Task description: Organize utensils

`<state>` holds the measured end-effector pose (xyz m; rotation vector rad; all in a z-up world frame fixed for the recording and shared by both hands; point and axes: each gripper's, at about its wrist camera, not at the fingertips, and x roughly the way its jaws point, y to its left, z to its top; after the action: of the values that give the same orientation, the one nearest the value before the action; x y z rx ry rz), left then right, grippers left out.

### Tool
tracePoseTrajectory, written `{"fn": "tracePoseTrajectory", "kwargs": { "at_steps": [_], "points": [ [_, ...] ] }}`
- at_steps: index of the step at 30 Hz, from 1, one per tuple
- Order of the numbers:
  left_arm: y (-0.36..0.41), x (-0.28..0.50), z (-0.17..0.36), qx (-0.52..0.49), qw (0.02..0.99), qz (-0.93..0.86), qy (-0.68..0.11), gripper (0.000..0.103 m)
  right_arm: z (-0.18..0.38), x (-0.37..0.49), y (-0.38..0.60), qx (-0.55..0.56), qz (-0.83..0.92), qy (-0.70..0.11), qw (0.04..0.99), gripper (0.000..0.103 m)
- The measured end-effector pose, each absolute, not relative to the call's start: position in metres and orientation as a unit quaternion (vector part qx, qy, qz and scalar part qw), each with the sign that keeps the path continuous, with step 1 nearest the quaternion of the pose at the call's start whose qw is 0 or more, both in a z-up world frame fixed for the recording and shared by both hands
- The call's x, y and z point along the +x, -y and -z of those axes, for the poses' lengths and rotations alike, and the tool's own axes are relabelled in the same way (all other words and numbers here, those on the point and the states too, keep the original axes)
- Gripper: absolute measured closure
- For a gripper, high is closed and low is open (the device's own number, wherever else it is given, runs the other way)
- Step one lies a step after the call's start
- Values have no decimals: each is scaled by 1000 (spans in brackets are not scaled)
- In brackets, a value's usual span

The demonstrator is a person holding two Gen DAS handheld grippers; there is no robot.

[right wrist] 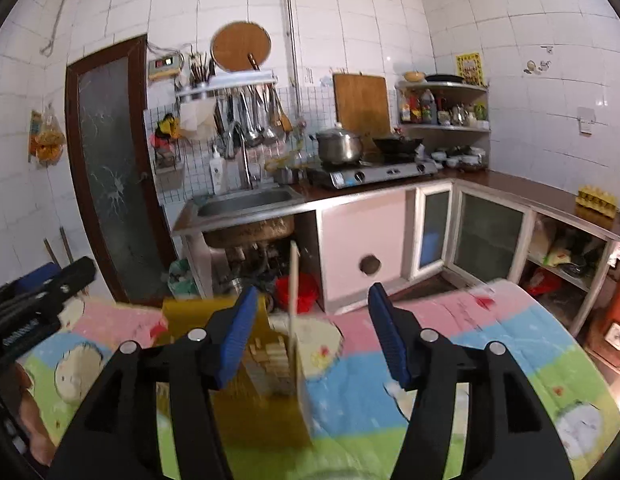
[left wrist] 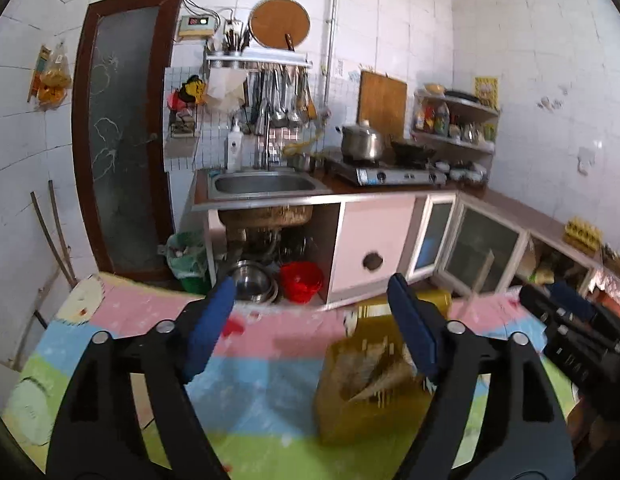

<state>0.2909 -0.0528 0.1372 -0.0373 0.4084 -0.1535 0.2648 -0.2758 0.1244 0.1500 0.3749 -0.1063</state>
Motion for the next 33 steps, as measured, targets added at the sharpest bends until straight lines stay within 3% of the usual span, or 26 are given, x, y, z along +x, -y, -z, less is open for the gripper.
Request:
{"fn": "tracePoseTrajectory", "kwargs": {
  "at_steps": [7,20,33],
  "points": [
    [28,221,-102,6,965,74,-250,11,-85,192,270,61,55,-255,963,45],
    [30,178,0,36,932,79,-351,11,17,145,266,76,59,-356,930,45],
    [30,180,33,47,920,70,-382,11,43,154,252,84,48,-405,909,46]
  ]
}}
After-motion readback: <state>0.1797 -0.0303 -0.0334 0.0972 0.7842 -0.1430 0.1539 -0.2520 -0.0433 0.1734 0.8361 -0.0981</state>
